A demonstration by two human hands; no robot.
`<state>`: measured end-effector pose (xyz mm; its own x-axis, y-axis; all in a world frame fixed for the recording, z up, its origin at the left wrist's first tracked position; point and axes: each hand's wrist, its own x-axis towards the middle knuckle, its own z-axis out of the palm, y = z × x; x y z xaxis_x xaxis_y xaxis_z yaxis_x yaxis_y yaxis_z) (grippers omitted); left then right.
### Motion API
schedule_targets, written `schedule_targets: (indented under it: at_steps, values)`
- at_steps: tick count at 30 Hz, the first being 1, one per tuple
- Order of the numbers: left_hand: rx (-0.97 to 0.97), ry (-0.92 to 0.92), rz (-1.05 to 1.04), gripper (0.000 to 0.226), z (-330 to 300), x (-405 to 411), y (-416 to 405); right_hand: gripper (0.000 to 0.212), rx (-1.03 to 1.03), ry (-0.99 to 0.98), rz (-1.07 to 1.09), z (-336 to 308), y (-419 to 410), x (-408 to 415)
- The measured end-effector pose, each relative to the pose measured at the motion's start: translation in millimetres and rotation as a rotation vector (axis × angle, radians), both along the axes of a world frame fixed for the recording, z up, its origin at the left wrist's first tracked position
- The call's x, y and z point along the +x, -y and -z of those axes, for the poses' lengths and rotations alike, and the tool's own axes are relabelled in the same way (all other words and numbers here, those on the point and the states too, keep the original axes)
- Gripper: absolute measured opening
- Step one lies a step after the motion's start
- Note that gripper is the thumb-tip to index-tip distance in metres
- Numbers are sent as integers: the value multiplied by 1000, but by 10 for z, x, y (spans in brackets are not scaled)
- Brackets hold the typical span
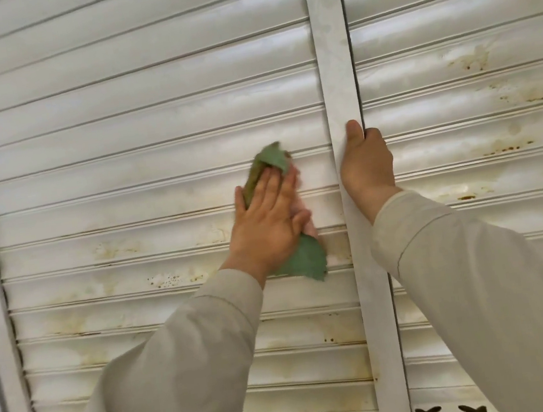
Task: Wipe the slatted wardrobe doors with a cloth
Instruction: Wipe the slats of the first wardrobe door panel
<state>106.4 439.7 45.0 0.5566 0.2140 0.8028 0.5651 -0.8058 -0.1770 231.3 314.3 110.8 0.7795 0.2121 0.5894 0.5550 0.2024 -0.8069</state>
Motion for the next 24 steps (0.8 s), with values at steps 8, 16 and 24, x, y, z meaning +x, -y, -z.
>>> schedule_targets:
  at_steps: [8,16,24]
  values:
    - [-417,341,-194,80,14,-515,-363,54,-82,-64,-108,-96,77,-45]
    - [15,-54,-55,82,-21,-412,-135,50,-66,-154,342,-21,-141,-561]
    - [-34,-81,-8,88,-49,-754,-609,53,104,583,270,30,-791,-1273]
